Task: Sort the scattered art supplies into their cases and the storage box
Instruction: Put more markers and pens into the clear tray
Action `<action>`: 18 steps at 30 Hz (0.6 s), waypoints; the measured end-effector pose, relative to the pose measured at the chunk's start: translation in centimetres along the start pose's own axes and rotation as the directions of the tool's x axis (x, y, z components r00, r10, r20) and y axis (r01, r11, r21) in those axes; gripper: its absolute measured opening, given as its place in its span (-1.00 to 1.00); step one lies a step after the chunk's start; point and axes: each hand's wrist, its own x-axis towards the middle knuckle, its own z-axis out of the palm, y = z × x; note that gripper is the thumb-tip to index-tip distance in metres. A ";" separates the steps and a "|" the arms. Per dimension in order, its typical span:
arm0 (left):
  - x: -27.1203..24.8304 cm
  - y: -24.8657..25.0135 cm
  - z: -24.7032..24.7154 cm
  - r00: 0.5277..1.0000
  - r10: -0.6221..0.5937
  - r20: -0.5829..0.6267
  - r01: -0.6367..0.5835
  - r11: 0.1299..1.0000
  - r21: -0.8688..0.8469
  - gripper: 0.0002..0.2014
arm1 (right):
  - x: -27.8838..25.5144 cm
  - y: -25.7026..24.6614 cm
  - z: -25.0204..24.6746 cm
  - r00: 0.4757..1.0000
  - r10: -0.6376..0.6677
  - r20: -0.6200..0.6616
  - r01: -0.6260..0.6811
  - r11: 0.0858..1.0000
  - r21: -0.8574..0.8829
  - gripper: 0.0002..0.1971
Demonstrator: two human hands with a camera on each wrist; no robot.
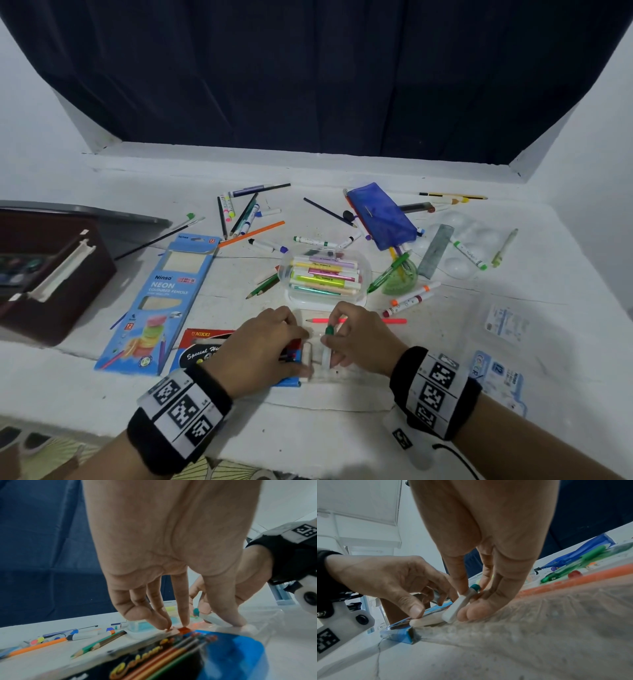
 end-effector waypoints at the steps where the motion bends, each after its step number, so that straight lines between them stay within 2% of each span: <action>1: 0.0 0.1 0.1 1.000 -0.005 -0.005 0.005 1.000 0.022 -0.43 | 0.0 -0.1 0.0 1.000 0.001 0.003 -0.001 1.000 0.000 -0.80; 6: 0.4 0.6 0.3 0.999 -0.035 -0.019 0.037 0.993 0.110 -0.49 | 0.2 -0.3 0.4 0.999 -0.055 -0.003 0.054 0.996 -0.074 -0.80; 12: 0.3 0.3 0.7 0.996 -0.073 -0.047 0.074 0.997 0.021 -0.48 | 0.4 -0.4 0.9 0.998 -0.067 0.005 0.067 0.988 -0.142 -0.76; 15: 0.1 -0.1 0.8 0.995 -0.070 -0.075 0.066 0.996 -0.054 -0.38 | -0.1 -0.7 0.9 0.989 -0.149 -0.004 0.142 0.951 -0.276 -0.73; 18: -0.9 -1.0 0.7 0.994 -0.082 -0.070 0.079 0.996 -0.048 -0.18 | -0.6 -1.0 0.7 0.968 -0.249 0.024 0.232 0.857 -0.460 -0.71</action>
